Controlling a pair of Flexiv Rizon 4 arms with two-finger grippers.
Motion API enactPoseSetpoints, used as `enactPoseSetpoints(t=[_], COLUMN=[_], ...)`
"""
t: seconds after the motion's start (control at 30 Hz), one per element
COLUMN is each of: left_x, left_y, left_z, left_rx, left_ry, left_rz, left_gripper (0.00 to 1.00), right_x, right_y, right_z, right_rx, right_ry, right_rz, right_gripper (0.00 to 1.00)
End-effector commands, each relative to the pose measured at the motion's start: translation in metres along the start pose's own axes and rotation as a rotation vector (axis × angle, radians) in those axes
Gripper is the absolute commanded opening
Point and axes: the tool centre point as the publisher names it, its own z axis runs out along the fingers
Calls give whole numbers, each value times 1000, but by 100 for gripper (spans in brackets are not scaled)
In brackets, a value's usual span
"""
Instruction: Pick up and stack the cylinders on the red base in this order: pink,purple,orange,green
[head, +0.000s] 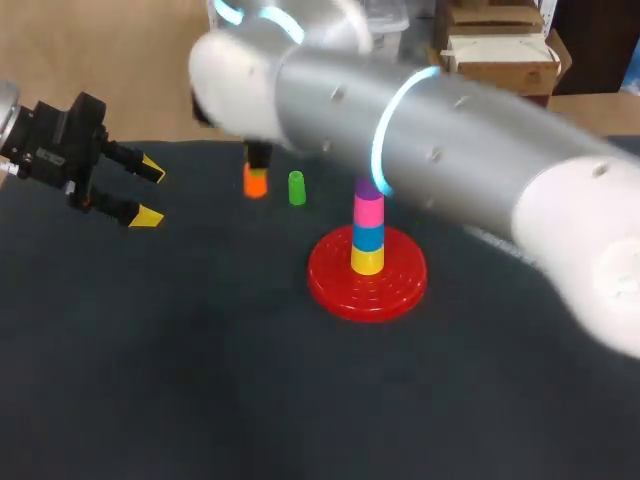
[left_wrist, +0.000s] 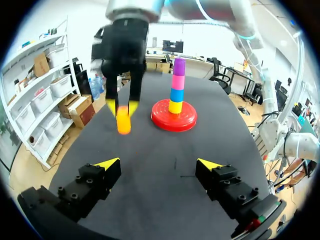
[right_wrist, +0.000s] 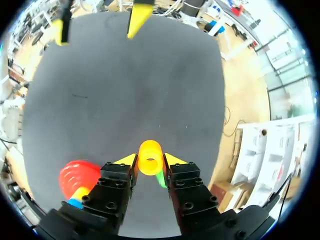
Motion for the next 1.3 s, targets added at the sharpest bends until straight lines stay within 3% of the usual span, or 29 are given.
enactPoseSetpoints(t=[0.03, 0.23, 0.5, 0.8, 0.97, 1.3], left_x=[1, 1, 1, 1, 1, 1], left_y=[-1, -1, -1, -1, -1, -1], left_z=[0, 0, 0, 0, 0, 0], left_rx=[-4, -4, -4, -4, -4, -4], left_ry=[-3, -3, -3, -3, -3, -3], left_rz=[2, 2, 2, 2, 2, 2], left_gripper=[100, 100, 100, 100, 100, 100], right_x=[31, 69, 89, 100, 106, 108], right_y=[9, 31, 57, 84, 97, 114], right_z=[-83, -141, -170, -167, -178, -176], right_rx=[-180, -79, -23, -49, -21, -50], right_ry=[-58, -72, -82, -2, -11, 19], right_rz=[44, 185, 292, 354, 403, 430], right_gripper=[0, 0, 0, 0, 0, 0])
